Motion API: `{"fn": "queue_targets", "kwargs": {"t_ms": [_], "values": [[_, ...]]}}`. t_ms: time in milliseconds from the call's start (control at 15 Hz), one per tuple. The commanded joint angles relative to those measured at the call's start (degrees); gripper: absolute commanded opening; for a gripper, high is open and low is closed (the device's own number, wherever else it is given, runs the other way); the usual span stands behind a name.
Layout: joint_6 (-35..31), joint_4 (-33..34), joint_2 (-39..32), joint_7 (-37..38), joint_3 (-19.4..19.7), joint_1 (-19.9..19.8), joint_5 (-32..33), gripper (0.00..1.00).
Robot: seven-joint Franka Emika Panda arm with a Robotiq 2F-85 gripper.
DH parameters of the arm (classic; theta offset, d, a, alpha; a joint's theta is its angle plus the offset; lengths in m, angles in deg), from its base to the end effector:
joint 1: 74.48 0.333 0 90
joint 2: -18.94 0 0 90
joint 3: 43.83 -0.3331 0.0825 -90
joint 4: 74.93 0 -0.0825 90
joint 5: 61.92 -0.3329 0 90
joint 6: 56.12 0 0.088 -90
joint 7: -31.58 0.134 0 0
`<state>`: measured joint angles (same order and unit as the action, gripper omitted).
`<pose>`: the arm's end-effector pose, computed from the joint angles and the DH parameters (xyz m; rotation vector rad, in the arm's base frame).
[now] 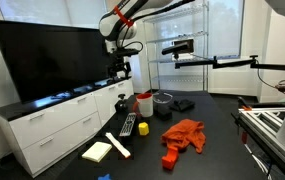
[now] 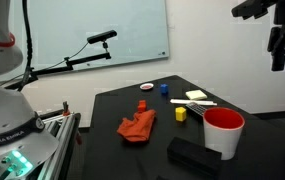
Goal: Loosen the c-cramp on the table
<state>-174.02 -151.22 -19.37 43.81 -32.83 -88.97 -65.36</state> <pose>0.6499 -0.2699 0.3567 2.9136 -0.9656 0.0946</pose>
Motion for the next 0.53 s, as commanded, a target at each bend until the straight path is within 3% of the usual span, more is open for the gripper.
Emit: {"fn": "queue_targets", "kwargs": {"t_ms": [0, 67, 267, 333, 467], "values": [[4.5, 6.5, -2.5, 2.9, 0.5, -0.2, -0.2, 1.00], [1.5, 2.7, -1.7, 1.4, 0.2, -0.2, 0.1, 1.00], [2.8, 4.0, -1.8, 1.8, 0.3, -0.2, 0.1, 1.00], [-0.1, 1.4, -0.8, 1.9, 0.6, 0.8, 0.9, 1.00], [0.1, 3.9, -3.6, 4.1, 0.9, 1.7, 1.7, 1.00]]}}
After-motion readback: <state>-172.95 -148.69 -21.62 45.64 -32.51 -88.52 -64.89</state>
